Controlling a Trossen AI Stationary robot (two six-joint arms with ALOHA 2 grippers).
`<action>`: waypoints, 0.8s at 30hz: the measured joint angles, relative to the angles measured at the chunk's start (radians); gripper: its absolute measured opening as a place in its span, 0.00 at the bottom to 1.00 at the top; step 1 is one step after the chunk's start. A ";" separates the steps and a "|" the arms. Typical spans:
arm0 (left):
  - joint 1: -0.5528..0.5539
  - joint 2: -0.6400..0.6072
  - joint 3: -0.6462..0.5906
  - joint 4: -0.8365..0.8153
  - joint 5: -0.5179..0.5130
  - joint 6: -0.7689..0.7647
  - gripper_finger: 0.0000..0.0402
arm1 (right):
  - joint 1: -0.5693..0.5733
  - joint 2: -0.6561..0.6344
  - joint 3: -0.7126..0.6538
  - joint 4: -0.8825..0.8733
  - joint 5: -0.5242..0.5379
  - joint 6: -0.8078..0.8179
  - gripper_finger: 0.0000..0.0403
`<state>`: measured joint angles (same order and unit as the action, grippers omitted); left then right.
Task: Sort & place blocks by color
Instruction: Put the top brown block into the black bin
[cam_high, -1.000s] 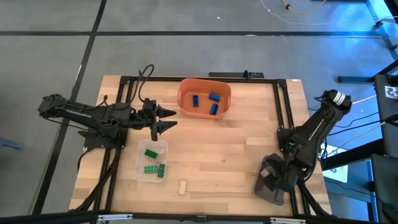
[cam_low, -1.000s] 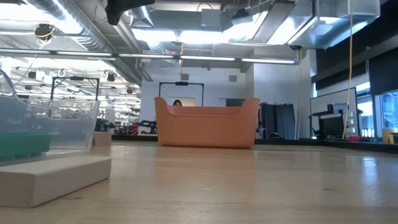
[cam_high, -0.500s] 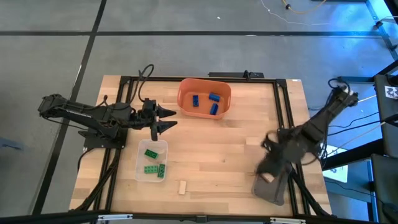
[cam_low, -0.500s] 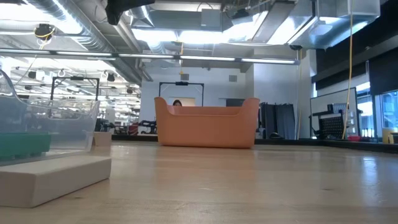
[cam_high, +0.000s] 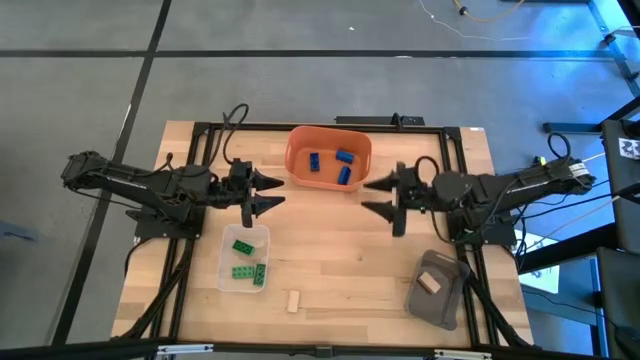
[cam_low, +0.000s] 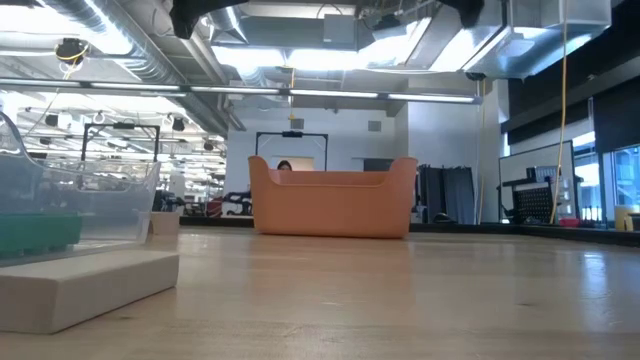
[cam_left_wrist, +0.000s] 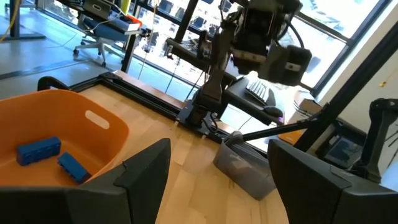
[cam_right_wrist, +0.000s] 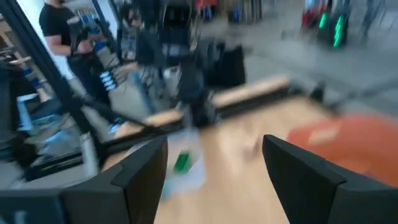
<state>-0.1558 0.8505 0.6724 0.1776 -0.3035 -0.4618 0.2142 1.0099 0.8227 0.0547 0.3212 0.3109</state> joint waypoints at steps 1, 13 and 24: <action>0.000 0.000 0.000 0.000 0.000 0.000 0.65 | -0.009 0.002 0.000 0.026 0.002 -0.049 0.65; 0.000 0.000 0.000 -0.002 -0.030 0.034 0.65 | -0.036 0.005 0.000 0.040 0.010 -0.181 0.65; 0.009 0.000 0.000 -0.006 -0.054 0.135 0.65 | -0.035 0.005 0.000 0.039 0.009 -0.131 0.65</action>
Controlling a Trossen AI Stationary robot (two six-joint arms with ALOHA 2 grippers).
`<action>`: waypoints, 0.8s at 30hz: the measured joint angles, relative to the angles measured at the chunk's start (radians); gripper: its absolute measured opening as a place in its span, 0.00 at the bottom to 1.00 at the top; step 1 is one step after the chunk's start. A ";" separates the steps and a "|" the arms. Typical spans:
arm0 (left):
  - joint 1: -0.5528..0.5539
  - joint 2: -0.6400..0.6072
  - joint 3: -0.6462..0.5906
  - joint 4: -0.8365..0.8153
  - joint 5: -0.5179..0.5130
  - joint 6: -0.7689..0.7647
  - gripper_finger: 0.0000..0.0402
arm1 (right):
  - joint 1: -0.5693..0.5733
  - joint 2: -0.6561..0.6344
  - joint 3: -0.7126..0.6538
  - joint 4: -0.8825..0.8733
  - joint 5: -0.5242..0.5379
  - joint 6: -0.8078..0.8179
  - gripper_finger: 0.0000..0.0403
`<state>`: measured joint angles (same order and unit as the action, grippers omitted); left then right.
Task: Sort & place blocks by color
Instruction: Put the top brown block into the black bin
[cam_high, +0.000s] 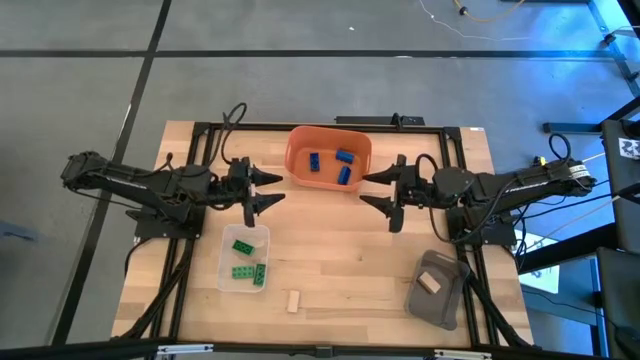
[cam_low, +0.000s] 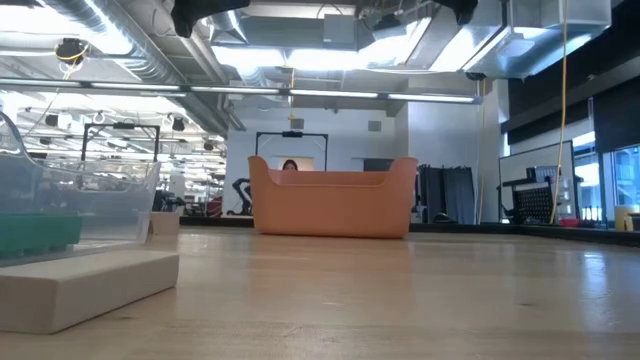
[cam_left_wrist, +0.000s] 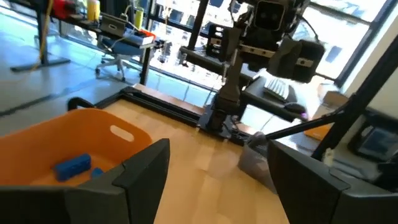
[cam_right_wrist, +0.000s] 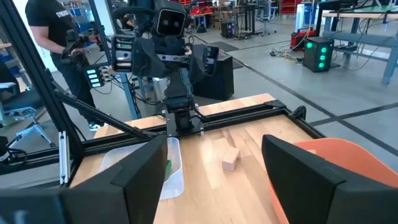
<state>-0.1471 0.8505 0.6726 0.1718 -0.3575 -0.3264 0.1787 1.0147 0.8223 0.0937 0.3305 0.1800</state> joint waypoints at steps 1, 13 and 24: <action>0.012 0.000 0.003 -0.012 0.002 0.018 0.65 | 0.000 0.000 0.000 0.000 0.000 0.001 0.65; 0.329 0.086 0.194 -0.985 0.199 0.639 0.65 | 0.000 0.000 0.000 -0.010 -0.002 0.083 0.65; 0.432 0.271 -0.015 -0.883 0.250 1.071 0.65 | 0.000 0.000 0.000 -0.010 0.017 0.148 0.65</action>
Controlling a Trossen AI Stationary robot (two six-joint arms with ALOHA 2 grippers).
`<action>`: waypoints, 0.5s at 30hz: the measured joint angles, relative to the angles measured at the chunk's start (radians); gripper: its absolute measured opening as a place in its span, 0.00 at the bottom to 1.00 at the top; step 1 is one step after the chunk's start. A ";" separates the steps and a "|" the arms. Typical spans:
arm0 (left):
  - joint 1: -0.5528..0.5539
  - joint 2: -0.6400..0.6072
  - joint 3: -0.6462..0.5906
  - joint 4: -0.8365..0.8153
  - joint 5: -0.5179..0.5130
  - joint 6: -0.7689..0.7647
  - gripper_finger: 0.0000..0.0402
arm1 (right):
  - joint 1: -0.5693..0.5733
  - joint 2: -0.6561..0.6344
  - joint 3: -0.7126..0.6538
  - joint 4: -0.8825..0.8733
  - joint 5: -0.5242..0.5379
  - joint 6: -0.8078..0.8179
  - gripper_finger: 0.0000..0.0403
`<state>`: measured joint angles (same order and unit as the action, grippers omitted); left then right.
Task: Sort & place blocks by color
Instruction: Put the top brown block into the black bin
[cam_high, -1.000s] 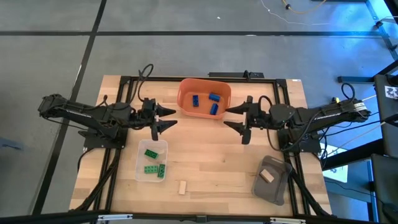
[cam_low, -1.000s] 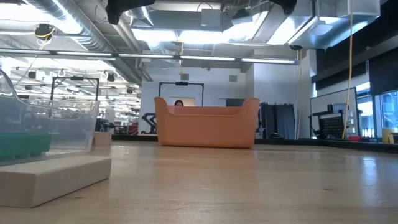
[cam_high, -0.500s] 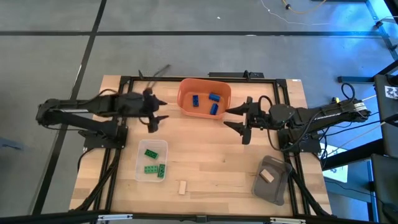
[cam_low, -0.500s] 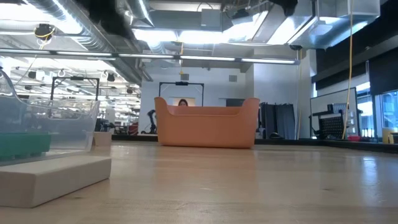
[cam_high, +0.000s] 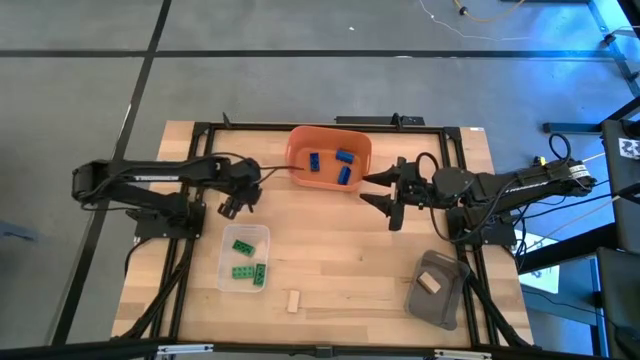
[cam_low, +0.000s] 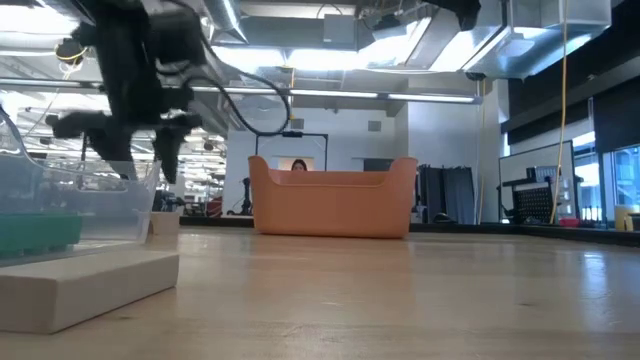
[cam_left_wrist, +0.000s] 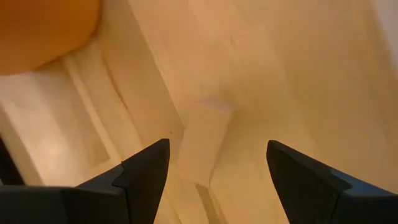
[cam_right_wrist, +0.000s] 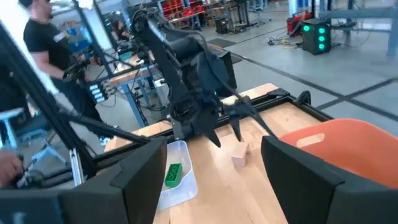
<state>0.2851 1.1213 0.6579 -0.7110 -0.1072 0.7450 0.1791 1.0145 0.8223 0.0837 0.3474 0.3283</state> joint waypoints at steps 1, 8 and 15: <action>0.011 0.019 -0.006 0.018 -0.002 0.017 0.65 | 0.000 0.000 0.000 0.000 0.012 0.012 0.65; 0.099 0.159 -0.008 0.098 0.025 0.133 0.65 | 0.000 0.000 0.000 0.000 0.052 0.037 0.65; 0.151 0.247 -0.008 0.125 0.050 0.182 0.65 | 0.000 0.000 0.000 0.002 0.052 0.038 0.65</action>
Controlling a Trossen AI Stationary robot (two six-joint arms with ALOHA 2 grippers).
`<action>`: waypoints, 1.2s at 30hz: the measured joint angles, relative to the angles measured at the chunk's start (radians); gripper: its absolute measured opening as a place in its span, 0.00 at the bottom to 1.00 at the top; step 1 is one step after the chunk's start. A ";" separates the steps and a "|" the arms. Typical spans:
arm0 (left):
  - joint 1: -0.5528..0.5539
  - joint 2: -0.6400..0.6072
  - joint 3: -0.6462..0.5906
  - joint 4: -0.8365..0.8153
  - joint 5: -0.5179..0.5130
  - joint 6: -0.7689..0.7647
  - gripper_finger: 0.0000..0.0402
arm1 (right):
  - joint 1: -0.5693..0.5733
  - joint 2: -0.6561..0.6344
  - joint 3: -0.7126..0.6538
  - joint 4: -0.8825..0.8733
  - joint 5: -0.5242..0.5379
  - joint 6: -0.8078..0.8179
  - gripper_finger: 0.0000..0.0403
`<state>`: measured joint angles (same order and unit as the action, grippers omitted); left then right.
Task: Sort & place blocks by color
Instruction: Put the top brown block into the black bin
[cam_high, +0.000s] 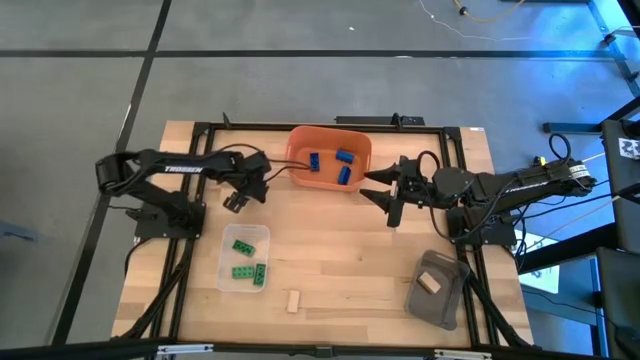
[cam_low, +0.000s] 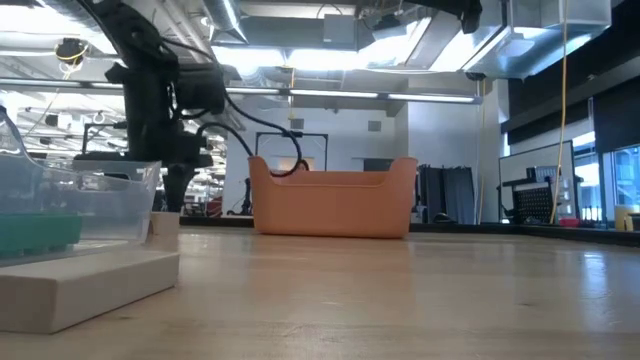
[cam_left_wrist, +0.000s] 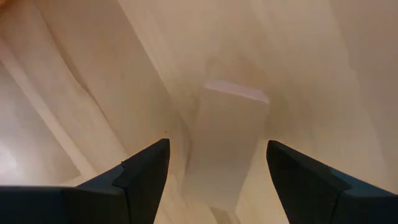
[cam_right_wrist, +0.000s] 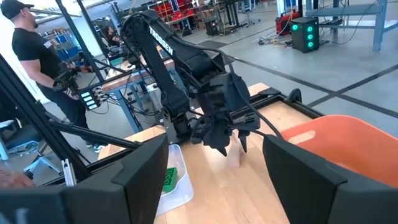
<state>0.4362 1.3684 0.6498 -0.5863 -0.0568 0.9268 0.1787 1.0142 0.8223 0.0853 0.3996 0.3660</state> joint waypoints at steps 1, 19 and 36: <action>0.006 0.008 0.000 0.009 0.001 0.000 0.65 | 0.000 0.000 0.000 0.000 0.000 0.000 0.65; 0.019 -0.024 0.082 -0.107 -0.083 -0.160 0.30 | 0.000 0.000 0.000 0.000 0.002 -0.010 0.65; -0.124 -0.506 0.242 0.251 0.032 -1.085 0.30 | 0.000 0.000 0.000 0.024 0.000 -0.167 0.65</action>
<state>0.3118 0.8625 0.8917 -0.3354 -0.0250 -0.1582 0.1787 1.0143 0.8219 0.1089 0.4000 0.1993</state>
